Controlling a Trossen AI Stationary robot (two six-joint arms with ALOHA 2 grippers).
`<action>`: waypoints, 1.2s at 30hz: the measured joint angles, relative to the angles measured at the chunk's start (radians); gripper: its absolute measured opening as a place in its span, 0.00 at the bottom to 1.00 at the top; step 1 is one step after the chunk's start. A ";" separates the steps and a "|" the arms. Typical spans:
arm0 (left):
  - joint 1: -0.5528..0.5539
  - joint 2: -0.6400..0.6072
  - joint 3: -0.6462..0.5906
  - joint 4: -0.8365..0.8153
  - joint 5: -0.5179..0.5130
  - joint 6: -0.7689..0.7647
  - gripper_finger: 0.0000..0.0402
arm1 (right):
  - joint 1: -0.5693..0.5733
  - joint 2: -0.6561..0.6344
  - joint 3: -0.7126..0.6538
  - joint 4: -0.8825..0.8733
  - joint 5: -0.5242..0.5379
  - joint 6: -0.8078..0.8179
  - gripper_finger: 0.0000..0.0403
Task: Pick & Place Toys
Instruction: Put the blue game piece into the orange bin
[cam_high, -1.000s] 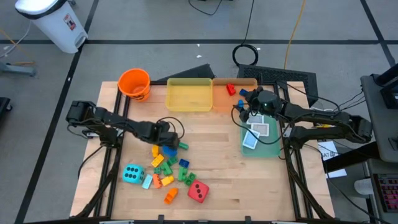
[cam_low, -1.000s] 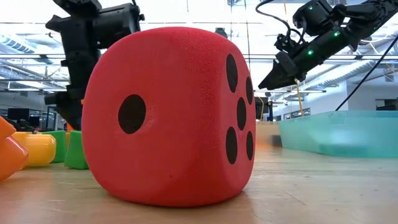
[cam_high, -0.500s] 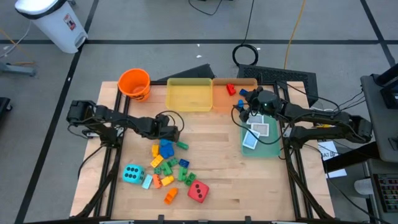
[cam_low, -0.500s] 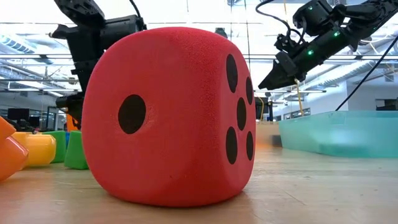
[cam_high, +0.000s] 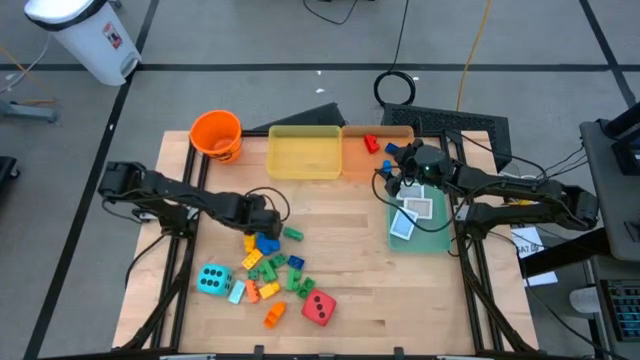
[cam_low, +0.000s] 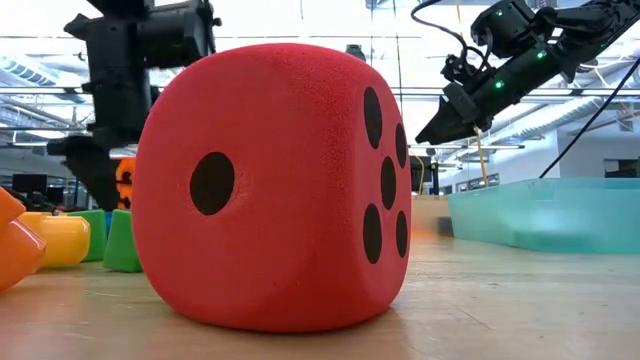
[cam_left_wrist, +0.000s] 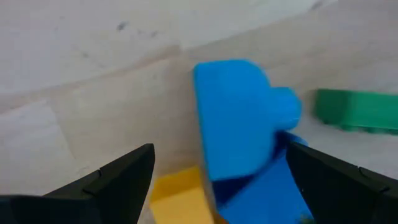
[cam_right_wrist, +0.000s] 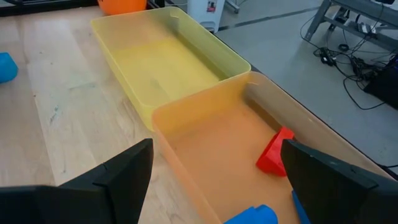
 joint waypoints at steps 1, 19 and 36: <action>-0.005 0.011 0.001 0.006 -0.009 0.001 0.92 | 0.000 0.000 0.000 0.001 0.000 0.000 0.79; 0.068 0.113 -0.004 0.179 -0.114 0.177 0.92 | 0.000 0.000 0.000 0.001 0.000 0.002 0.79; 0.080 0.114 -0.003 0.119 -0.043 0.244 0.92 | 0.000 0.000 0.000 0.001 0.000 0.003 0.79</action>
